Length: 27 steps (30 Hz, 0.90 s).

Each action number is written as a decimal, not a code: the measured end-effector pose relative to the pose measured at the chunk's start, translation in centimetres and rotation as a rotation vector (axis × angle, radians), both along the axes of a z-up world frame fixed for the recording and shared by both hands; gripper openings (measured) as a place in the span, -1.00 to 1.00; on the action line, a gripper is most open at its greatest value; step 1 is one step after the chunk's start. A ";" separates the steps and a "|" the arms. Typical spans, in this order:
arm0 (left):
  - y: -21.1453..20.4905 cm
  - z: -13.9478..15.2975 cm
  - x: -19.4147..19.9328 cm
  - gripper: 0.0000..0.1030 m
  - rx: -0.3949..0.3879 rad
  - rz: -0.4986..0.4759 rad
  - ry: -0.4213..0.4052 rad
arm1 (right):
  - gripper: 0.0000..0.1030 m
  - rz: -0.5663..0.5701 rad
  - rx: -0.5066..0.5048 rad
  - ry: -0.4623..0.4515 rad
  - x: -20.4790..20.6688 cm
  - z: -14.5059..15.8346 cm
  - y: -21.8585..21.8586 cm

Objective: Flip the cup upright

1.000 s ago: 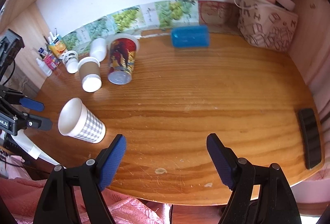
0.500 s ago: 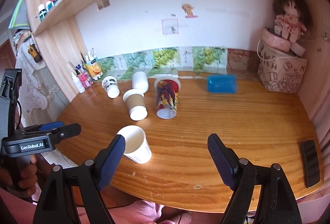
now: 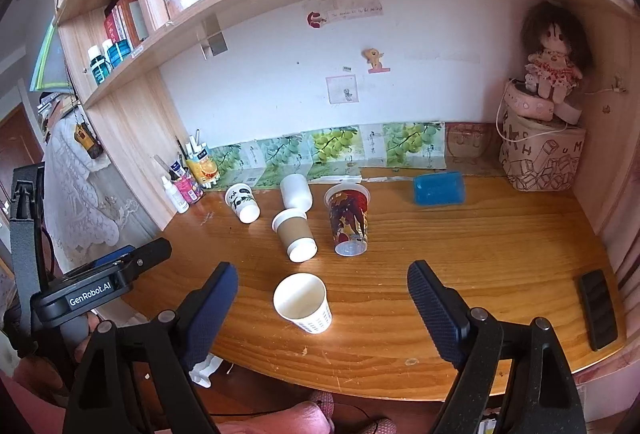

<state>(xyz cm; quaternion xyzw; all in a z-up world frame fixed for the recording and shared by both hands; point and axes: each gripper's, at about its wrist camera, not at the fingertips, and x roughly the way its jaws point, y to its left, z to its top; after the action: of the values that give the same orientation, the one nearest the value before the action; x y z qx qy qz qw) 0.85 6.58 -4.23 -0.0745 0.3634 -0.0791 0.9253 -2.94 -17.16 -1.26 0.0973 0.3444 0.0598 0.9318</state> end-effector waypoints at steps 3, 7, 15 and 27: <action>0.1 1.4 -0.3 0.64 0.000 0.001 -0.051 | 0.70 -0.018 -0.005 0.002 0.0 0.2 0.4; 1.0 2.7 -0.1 0.70 -0.041 -0.008 -0.070 | 0.71 -0.046 0.014 0.005 0.0 0.5 1.3; 2.6 4.7 -0.3 0.95 0.045 0.040 -0.165 | 1.00 -0.068 0.033 -0.038 0.7 1.7 3.6; 2.4 4.3 0.4 0.99 0.151 0.008 -0.198 | 0.99 -0.154 0.044 -0.085 0.5 1.5 5.2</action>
<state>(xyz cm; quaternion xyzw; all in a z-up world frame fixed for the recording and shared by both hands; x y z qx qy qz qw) 1.22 8.98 0.06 0.0019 0.2750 -0.0548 0.9599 -2.41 -11.95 0.27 0.1412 0.2948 -0.0006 0.9451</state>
